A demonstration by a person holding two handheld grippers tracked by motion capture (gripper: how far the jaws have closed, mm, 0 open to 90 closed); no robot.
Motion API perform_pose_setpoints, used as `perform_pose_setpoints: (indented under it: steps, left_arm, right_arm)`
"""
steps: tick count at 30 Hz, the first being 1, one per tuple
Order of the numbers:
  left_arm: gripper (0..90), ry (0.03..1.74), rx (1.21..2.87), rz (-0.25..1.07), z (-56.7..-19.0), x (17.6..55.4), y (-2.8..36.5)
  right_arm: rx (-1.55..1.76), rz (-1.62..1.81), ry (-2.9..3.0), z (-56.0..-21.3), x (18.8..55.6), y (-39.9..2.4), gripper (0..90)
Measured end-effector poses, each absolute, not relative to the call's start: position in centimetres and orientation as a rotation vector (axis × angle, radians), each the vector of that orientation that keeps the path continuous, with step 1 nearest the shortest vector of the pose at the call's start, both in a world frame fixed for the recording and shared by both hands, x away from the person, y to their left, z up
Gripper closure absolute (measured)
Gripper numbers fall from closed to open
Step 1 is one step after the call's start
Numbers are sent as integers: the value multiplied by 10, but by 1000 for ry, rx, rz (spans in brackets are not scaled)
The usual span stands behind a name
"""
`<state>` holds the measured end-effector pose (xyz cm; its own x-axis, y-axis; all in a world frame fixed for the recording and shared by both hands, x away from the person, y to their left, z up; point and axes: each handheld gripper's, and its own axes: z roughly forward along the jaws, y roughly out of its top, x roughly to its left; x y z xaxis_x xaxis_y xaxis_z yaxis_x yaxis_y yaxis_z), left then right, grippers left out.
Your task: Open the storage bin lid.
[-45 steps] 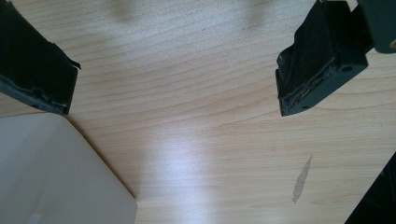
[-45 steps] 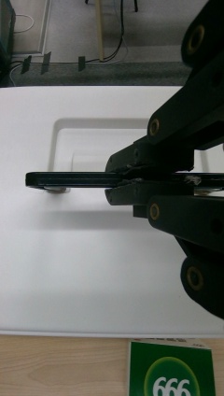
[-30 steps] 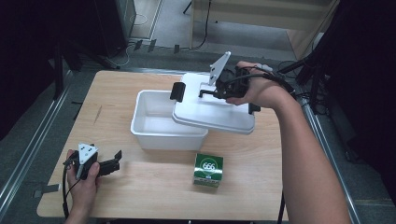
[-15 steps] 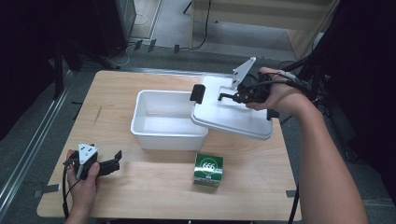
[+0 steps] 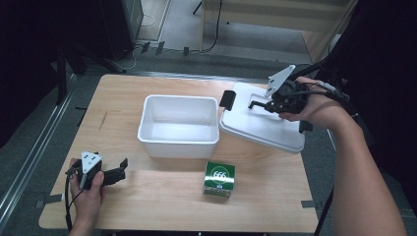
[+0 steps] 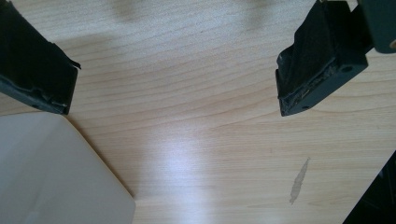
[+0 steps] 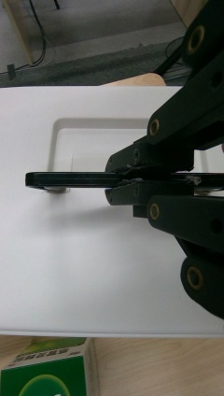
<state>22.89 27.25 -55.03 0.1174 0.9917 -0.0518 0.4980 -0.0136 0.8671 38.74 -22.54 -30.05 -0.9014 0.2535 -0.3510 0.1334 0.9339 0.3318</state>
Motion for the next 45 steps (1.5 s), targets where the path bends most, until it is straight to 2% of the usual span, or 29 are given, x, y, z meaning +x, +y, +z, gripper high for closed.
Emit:
perform_pose_setpoints:
  steps: [5, 17, 33, 45]
  left_arm:
    - [0, 1488, 1615, 803, -550, 229, 273]
    - [0, 1488, 1620, 806, -550, 229, 272]
    - [0, 1488, 1621, 808, -550, 229, 272]
    - [0, 1490, 1622, 812, -550, 229, 272]
  right_arm:
    - [342, 414, 2686, -305, 383, -250, 859]
    - [415, 415, 2687, -323, 376, -280, 860]
    - [443, 402, 2722, -357, 379, -281, 860]
    - [485, 403, 2749, -396, 384, -281, 860]
